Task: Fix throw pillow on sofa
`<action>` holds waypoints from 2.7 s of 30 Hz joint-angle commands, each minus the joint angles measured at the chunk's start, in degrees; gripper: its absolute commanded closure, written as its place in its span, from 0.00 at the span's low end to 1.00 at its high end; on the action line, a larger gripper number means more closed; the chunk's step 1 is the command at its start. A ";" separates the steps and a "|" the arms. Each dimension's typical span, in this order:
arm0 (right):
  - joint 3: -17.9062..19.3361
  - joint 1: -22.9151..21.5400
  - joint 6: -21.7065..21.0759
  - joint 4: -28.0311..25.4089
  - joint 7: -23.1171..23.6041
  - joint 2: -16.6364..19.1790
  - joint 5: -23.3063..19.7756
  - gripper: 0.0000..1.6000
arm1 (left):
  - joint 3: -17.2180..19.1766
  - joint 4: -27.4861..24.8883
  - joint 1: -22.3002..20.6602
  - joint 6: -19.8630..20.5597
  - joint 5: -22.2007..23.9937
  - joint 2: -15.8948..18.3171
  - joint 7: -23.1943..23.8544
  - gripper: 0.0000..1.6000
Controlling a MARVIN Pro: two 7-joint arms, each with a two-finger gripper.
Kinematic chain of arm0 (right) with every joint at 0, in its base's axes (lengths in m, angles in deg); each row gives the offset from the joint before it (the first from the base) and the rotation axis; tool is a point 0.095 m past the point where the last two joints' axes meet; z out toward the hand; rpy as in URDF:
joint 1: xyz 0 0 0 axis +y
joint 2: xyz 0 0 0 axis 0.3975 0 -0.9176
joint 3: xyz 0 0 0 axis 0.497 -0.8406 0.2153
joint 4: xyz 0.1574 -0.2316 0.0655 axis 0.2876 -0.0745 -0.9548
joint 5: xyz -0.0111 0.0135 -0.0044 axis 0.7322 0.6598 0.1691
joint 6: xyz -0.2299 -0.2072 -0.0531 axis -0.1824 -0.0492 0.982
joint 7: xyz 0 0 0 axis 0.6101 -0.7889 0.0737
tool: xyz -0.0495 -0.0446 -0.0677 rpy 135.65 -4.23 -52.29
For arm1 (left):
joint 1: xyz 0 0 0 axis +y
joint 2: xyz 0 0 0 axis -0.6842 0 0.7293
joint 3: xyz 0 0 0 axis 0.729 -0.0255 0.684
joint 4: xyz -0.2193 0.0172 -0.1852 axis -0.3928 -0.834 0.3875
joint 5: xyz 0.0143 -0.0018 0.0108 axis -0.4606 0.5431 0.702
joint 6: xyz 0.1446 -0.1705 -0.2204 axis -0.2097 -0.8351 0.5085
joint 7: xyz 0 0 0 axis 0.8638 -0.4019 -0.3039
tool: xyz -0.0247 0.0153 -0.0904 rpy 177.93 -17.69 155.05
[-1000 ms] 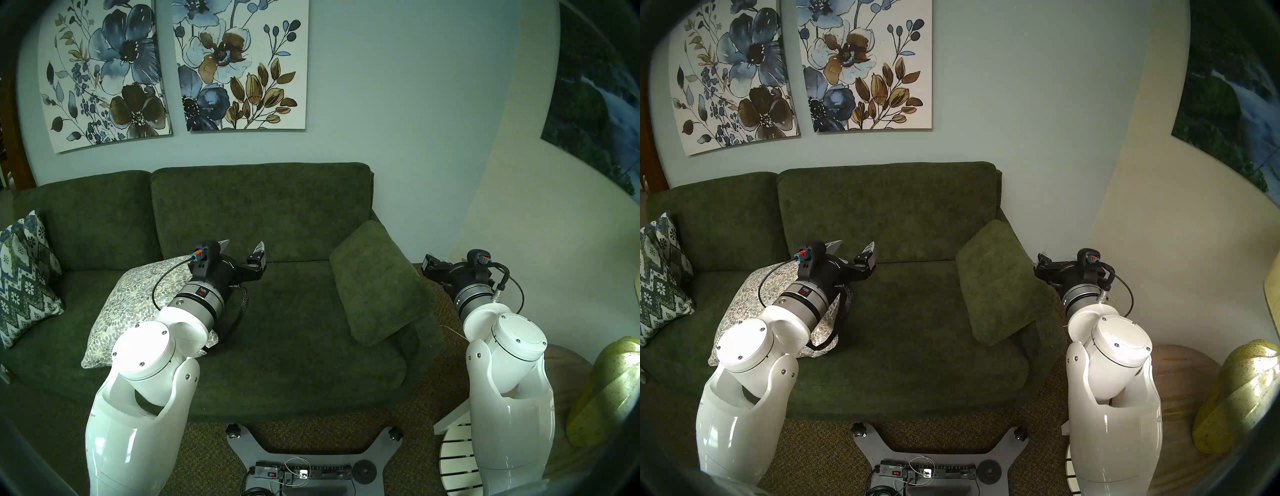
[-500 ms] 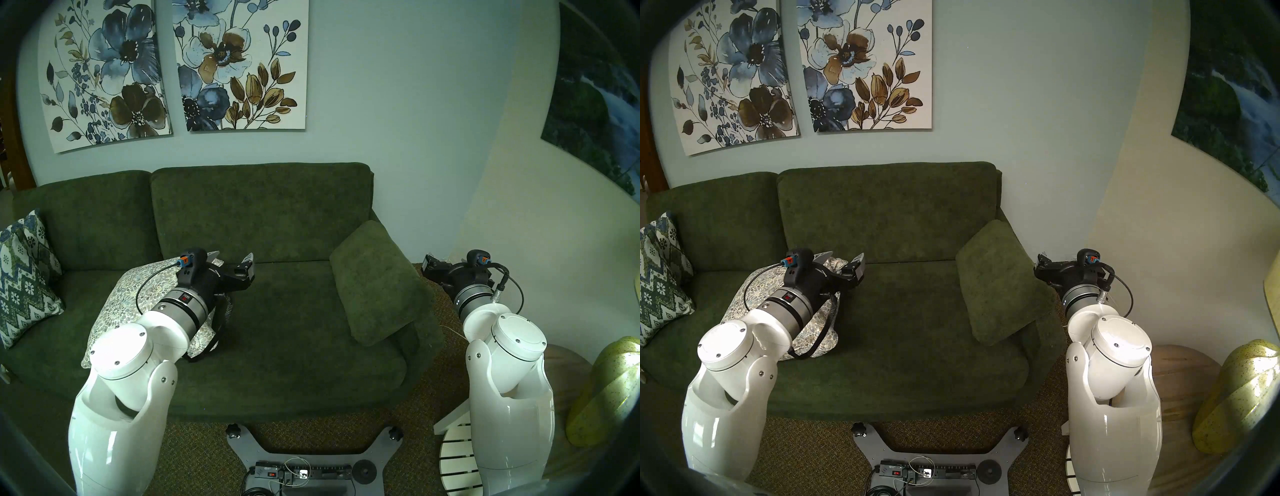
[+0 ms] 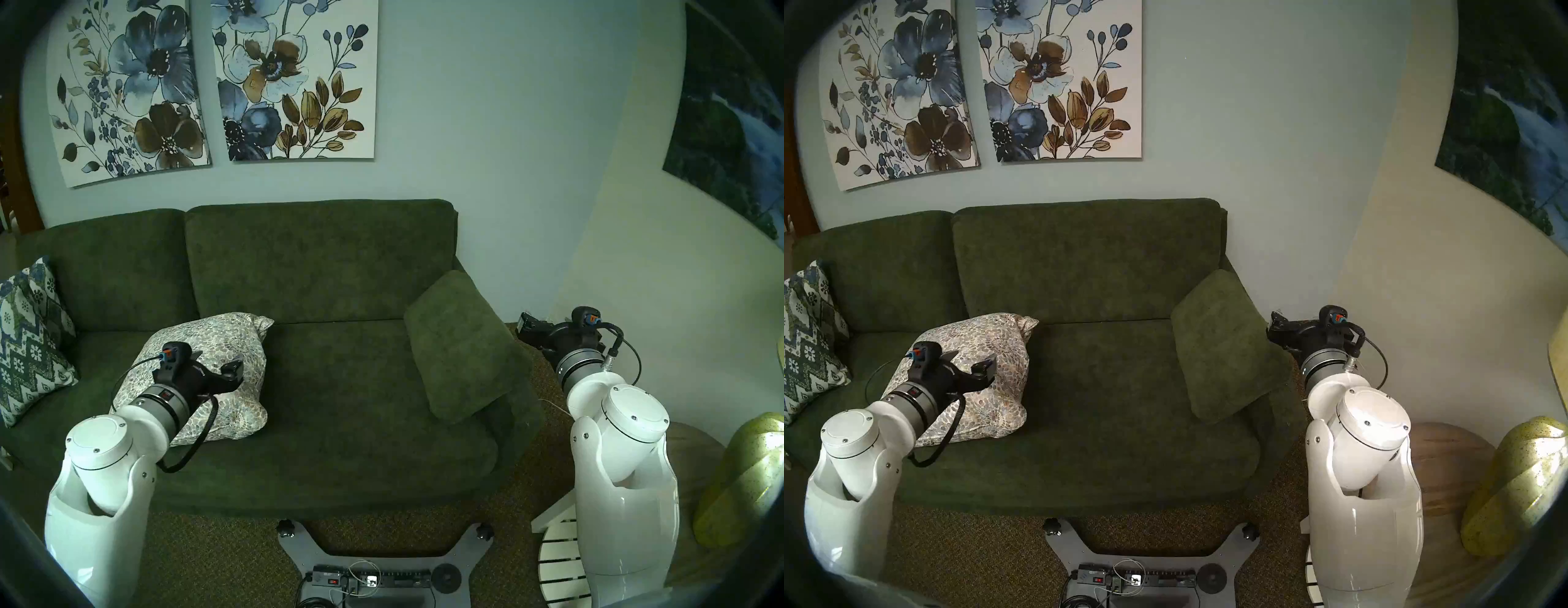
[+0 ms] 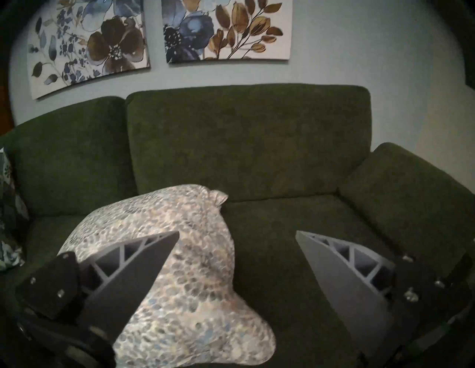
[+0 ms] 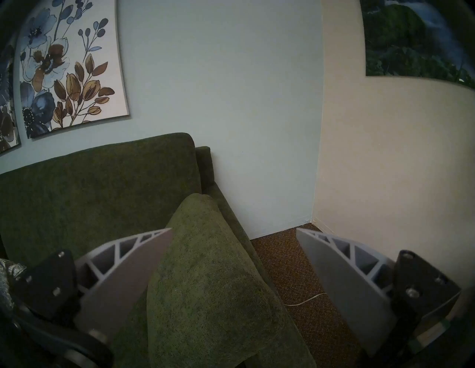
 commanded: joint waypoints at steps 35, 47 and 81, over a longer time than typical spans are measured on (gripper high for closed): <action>0.03 -0.09 0.07 -0.79 0.01 0.00 0.00 0.00 | -2.03 6.41 -9.79 17.65 2.75 2.39 -6.55 0.00; 0.03 -0.07 0.05 -0.83 0.01 0.00 0.00 0.00 | -5.48 7.96 -15.44 26.24 4.98 -1.09 -14.71 0.00; 0.03 -0.08 0.07 -0.80 0.01 0.00 0.01 0.00 | -11.24 13.53 -26.24 26.24 8.10 -3.86 -20.14 0.00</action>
